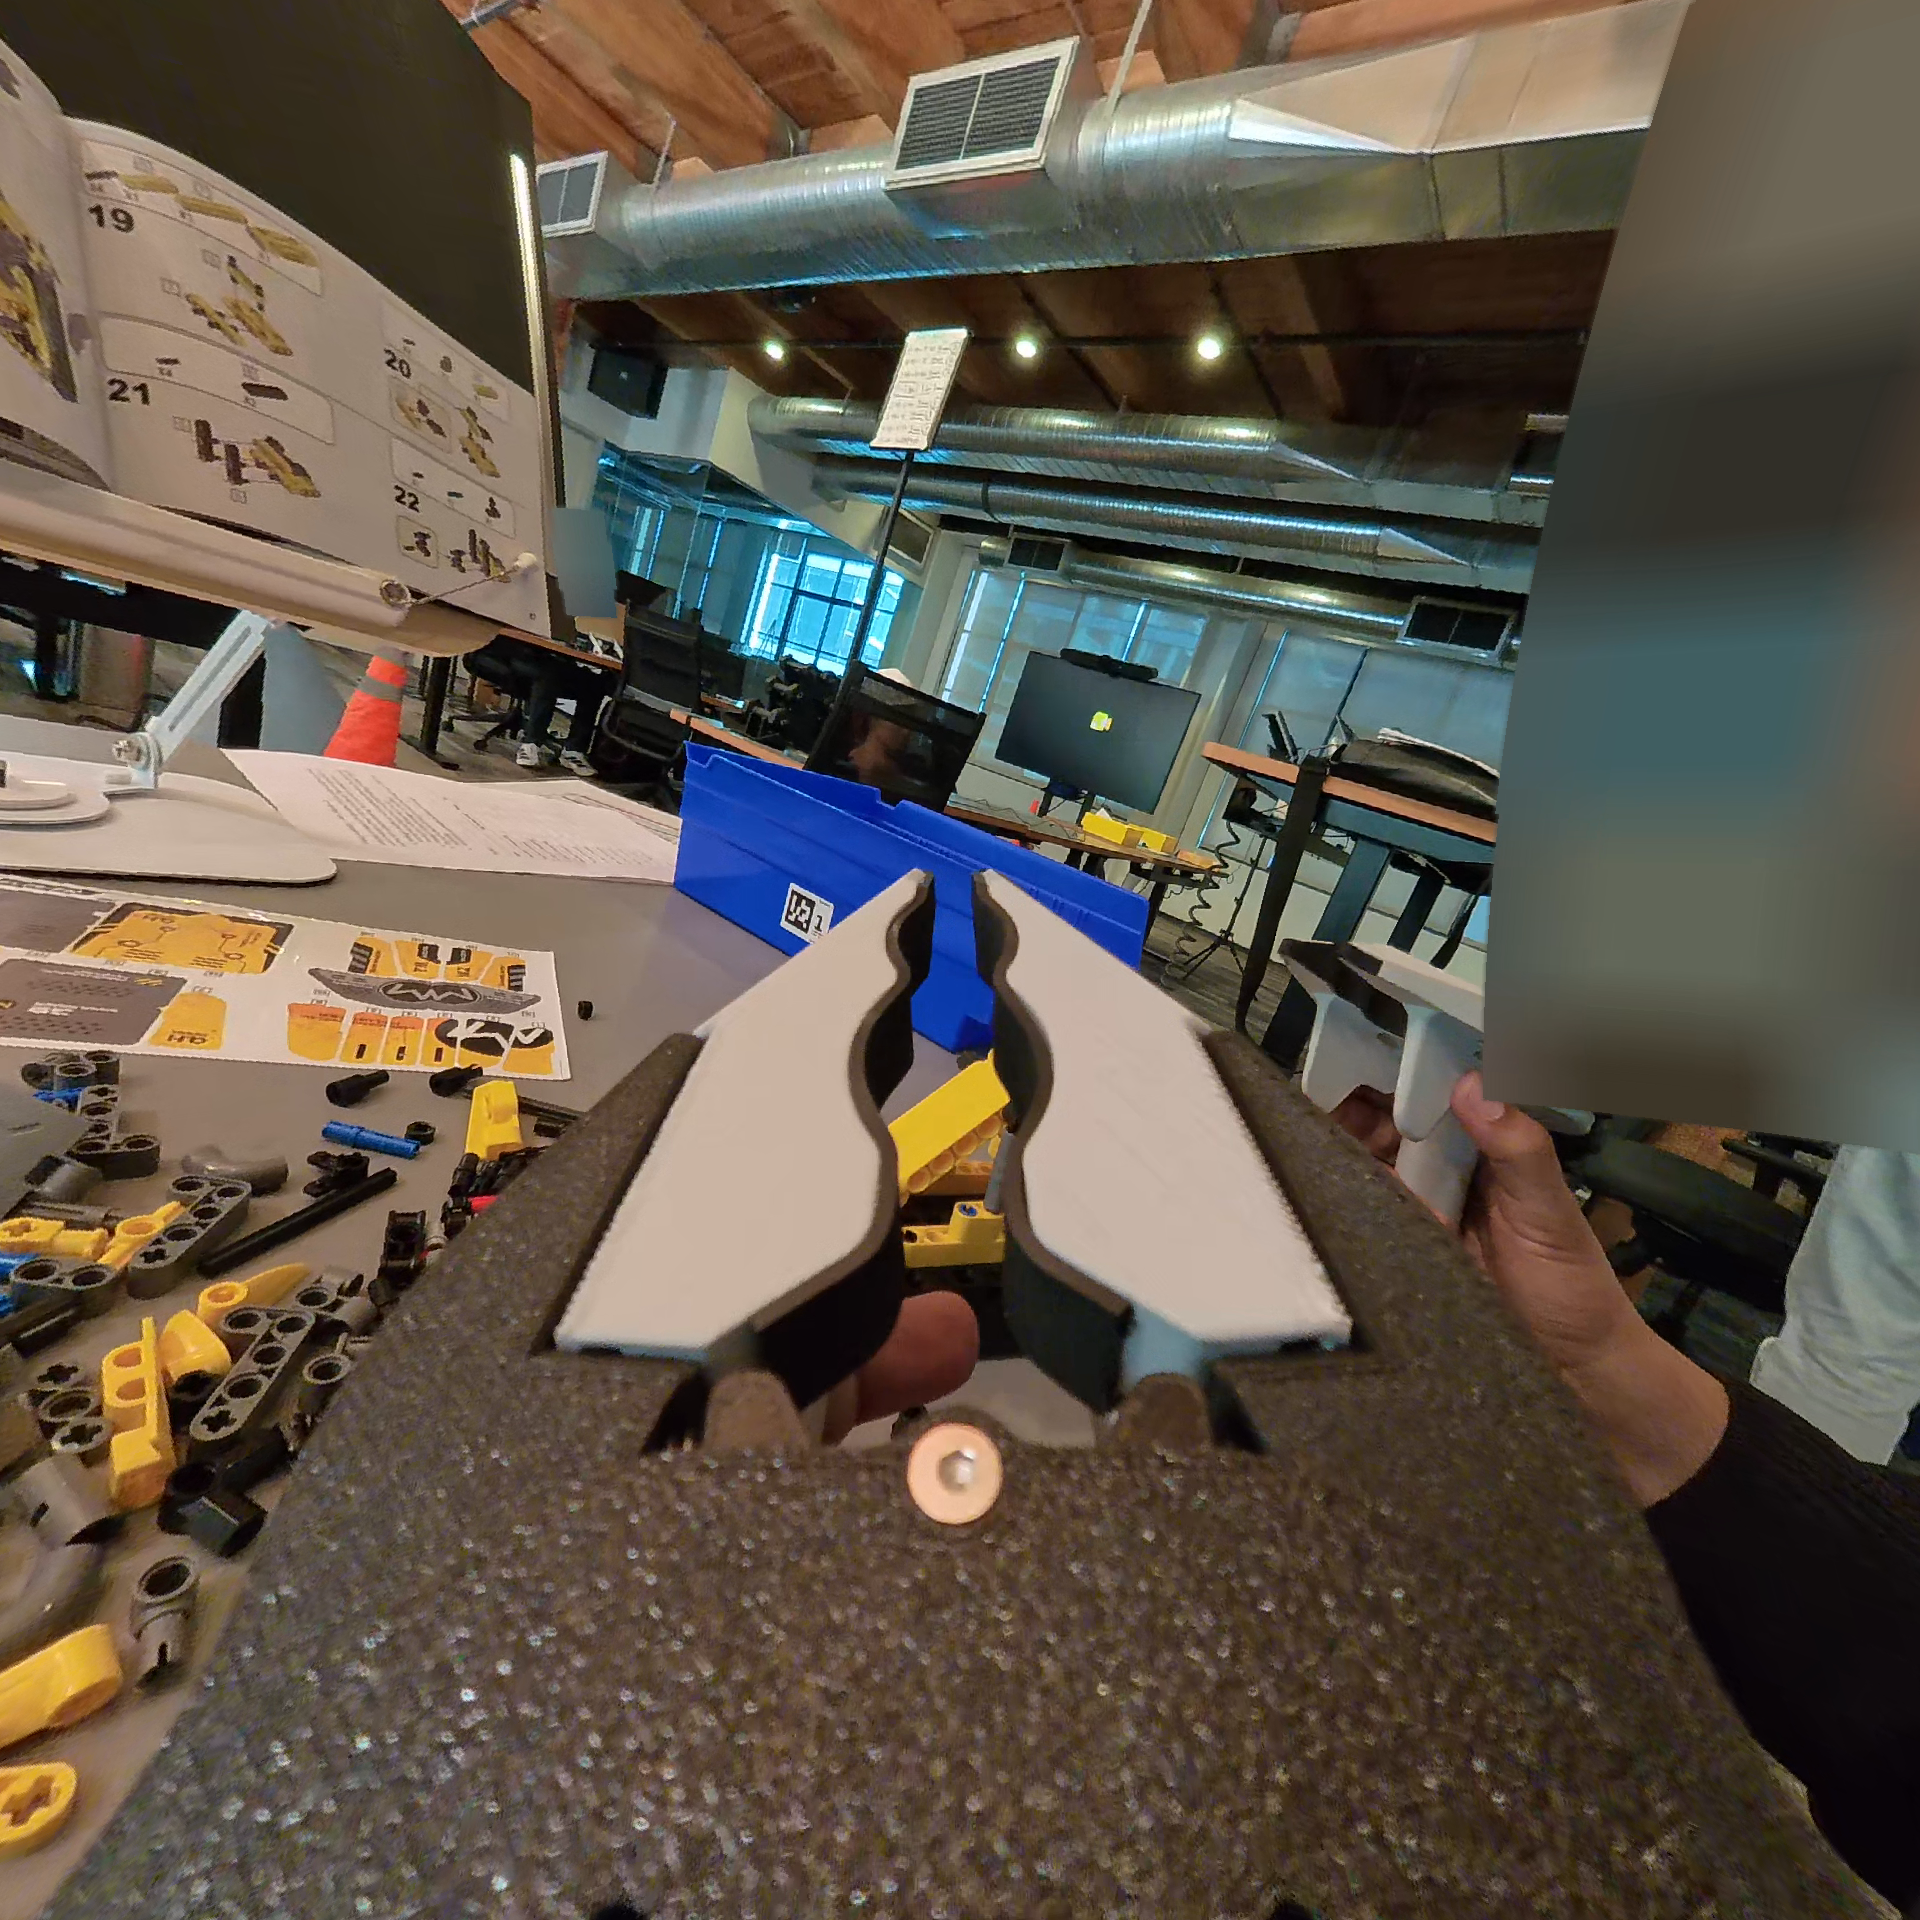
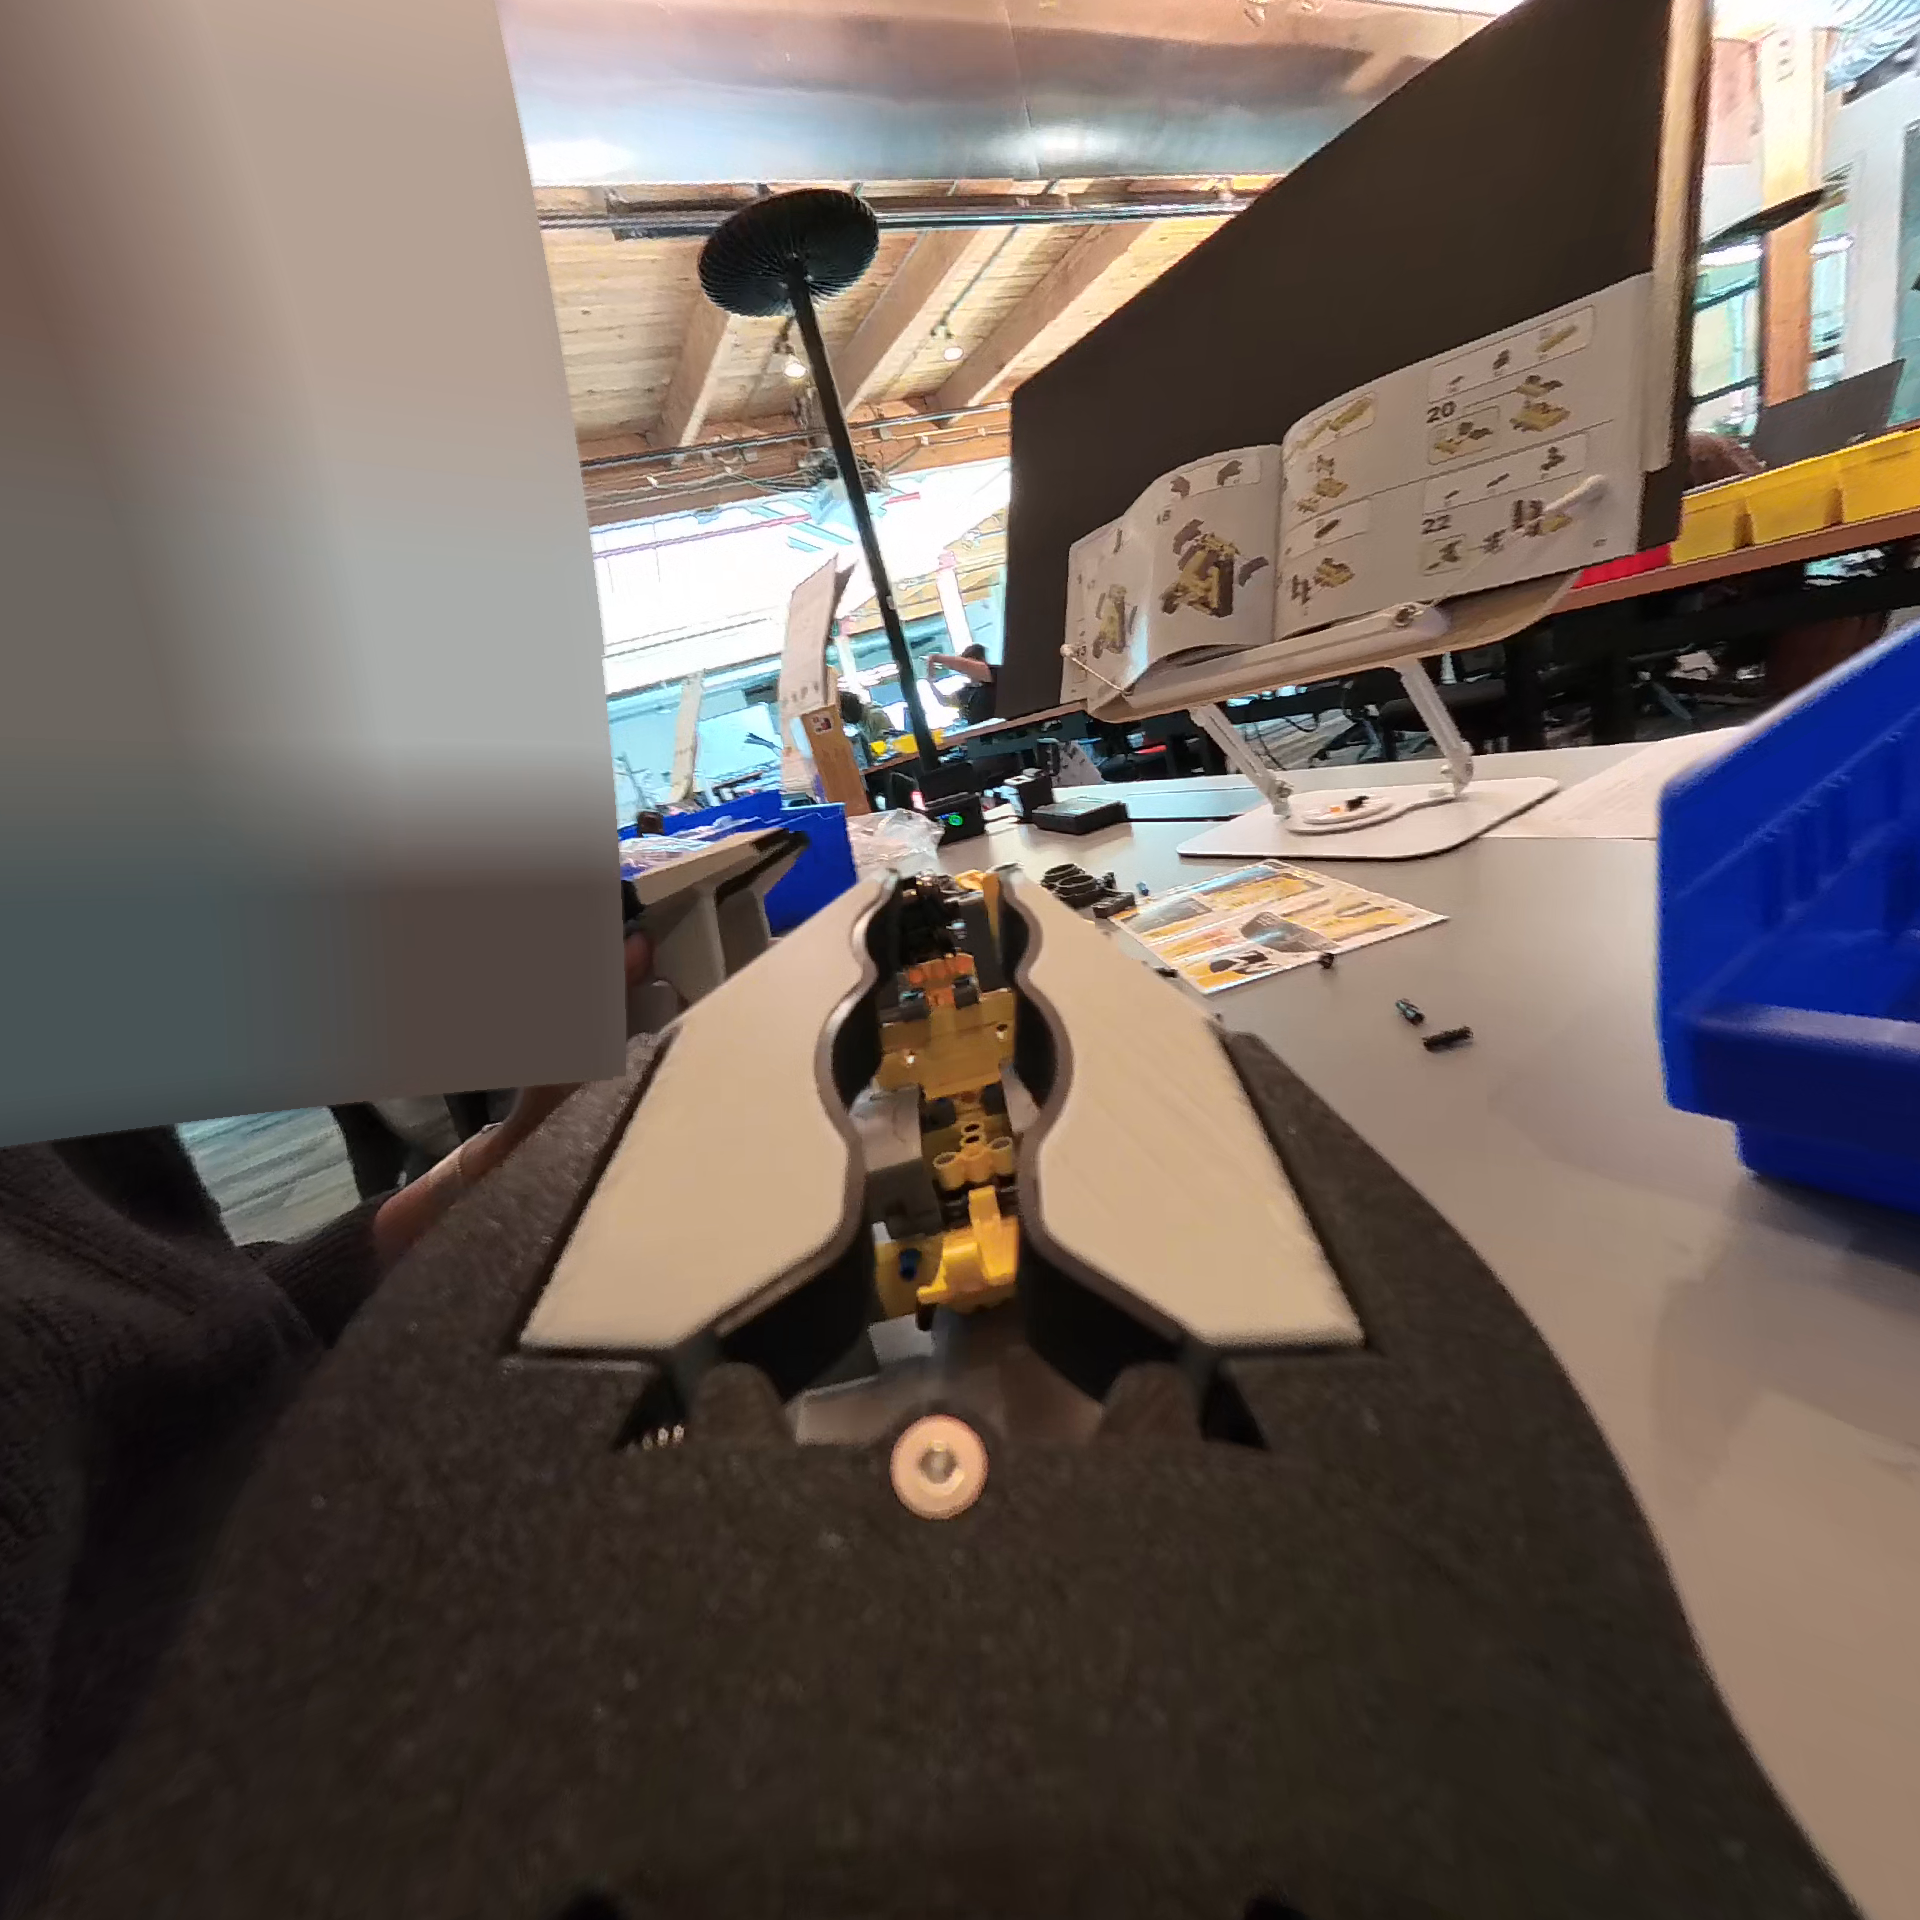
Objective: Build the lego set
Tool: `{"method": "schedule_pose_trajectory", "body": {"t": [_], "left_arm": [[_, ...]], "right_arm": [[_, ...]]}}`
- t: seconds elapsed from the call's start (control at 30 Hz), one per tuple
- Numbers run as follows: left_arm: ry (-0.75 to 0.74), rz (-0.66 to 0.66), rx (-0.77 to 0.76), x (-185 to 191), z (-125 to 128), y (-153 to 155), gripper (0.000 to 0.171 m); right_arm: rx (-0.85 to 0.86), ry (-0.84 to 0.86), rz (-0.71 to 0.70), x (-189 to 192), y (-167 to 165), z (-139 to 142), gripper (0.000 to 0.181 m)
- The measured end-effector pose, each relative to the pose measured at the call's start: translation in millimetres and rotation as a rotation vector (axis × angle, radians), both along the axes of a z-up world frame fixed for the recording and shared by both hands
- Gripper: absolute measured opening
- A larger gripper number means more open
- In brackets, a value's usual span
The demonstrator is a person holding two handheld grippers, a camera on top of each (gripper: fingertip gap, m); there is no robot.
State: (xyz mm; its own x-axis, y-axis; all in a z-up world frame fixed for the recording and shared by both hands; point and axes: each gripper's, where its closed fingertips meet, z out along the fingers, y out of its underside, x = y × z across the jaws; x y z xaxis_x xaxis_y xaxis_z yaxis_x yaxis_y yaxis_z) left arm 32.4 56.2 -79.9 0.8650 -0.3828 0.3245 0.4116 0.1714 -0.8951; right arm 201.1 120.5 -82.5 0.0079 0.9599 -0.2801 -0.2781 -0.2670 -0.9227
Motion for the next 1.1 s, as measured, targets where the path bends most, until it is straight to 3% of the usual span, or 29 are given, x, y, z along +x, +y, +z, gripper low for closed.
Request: {"method": "schedule_pose_trajectory", "body": {"t": [0.07, 0.13, 0.23, 0.27, 0.37, 0.47, 0.6, 1.1], "left_arm": [[0.001, -0.008, -0.011, 1, -1, 1, 0.006], [0.033, -0.097, -0.052, 14, -5, 0, 0.006], [0.048, -0.131, -0.09, 20, -9, 3, 0.008], [0.043, -0.125, -0.085, 19, -9, 3, 0.009], [0.04, -0.11, -0.074, 17, -8, 2, 0.01], [0.05, -0.105, -0.076, 18, -8, 2, 0.011], [0.043, -0.094, -0.065, 16, -7, 1, 0.011], [0.043, -0.079, -0.055, 15, -6, 0, 0.013]], "right_arm": [[0.003, -0.011, -0.038, 0, 4, -1, 0.021], [-0.002, -0.055, -0.164, 4, 20, -4, 0.045], [-0.025, -0.324, -0.452, 15, 63, -29, 0.086], [-0.034, -0.462, -0.516, 21, 75, -43, 0.091], [-0.117, -0.803, -0.615, 37, 100, -88, 0.092], [-0.197, -0.908, -0.595, 33, 106, -114, 0.092], [-0.156, -1.045, -0.647, 29, 114, -137, 0.09], [-0.166, -1.055, -0.623, 26, 112, -139, 0.089]]}}
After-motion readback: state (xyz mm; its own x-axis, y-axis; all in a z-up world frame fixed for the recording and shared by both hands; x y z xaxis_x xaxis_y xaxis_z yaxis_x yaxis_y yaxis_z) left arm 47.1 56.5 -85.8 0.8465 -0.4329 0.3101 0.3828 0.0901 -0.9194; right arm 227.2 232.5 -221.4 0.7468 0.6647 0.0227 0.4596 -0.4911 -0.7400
